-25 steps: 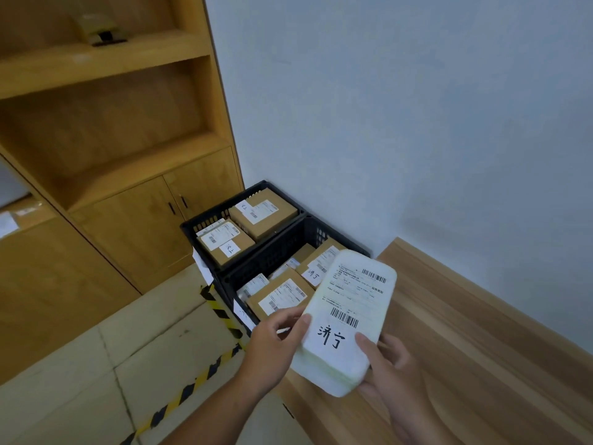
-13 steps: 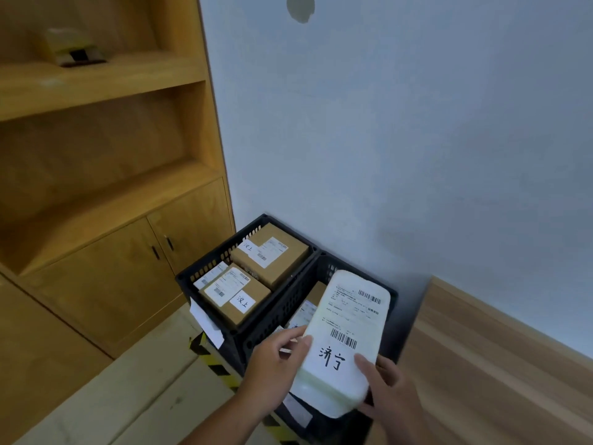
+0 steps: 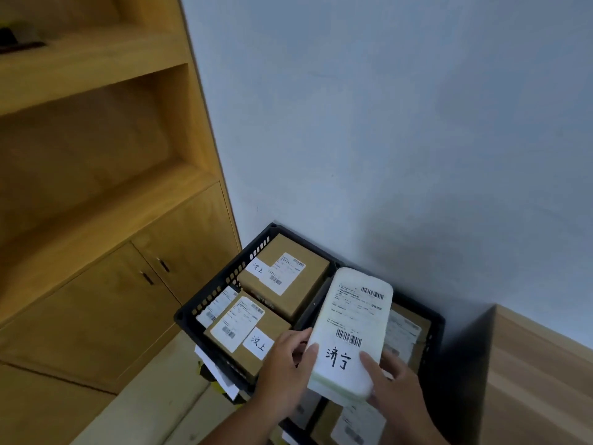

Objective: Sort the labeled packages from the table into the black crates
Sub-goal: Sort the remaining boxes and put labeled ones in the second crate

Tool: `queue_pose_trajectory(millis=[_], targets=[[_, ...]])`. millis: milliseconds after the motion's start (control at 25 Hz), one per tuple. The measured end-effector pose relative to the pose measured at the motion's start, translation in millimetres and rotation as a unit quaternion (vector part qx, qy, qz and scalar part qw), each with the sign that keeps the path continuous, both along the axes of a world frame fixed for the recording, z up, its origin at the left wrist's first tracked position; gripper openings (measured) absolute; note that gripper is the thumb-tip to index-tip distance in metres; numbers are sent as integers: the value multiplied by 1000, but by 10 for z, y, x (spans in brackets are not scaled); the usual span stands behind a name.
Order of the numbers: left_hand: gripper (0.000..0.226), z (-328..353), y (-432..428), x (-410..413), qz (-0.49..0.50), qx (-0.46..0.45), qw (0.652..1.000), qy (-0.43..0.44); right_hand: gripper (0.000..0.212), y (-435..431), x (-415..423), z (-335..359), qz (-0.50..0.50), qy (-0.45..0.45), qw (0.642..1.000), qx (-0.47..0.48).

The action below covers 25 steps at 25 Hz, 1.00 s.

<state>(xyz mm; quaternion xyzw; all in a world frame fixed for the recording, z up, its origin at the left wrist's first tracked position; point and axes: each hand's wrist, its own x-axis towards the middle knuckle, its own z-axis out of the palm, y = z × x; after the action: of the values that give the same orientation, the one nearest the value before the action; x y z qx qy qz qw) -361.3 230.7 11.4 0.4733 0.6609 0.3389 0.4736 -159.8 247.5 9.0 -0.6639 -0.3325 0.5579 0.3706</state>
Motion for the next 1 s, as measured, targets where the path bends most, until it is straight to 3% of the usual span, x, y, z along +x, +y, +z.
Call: queue_pose_trajectory(millis=[320,640,840,1000], targets=[[37,-1072,1033,-27,-17,-74,997,5,30,868,5,-1050,17,-55,998,-19],[42,-1823,1219,-40,-46,-103,992,47,38,1006,-77,-1746,41,-163,984,-52],[54,-2036,1282,51,-91,-77,984,131,38,1206,-150,-2007,70,-265,960,-53],[58,-2171,1294,143,-145,-65,970,181,45,1393,-163,-2209,120,-370,913,-121]])
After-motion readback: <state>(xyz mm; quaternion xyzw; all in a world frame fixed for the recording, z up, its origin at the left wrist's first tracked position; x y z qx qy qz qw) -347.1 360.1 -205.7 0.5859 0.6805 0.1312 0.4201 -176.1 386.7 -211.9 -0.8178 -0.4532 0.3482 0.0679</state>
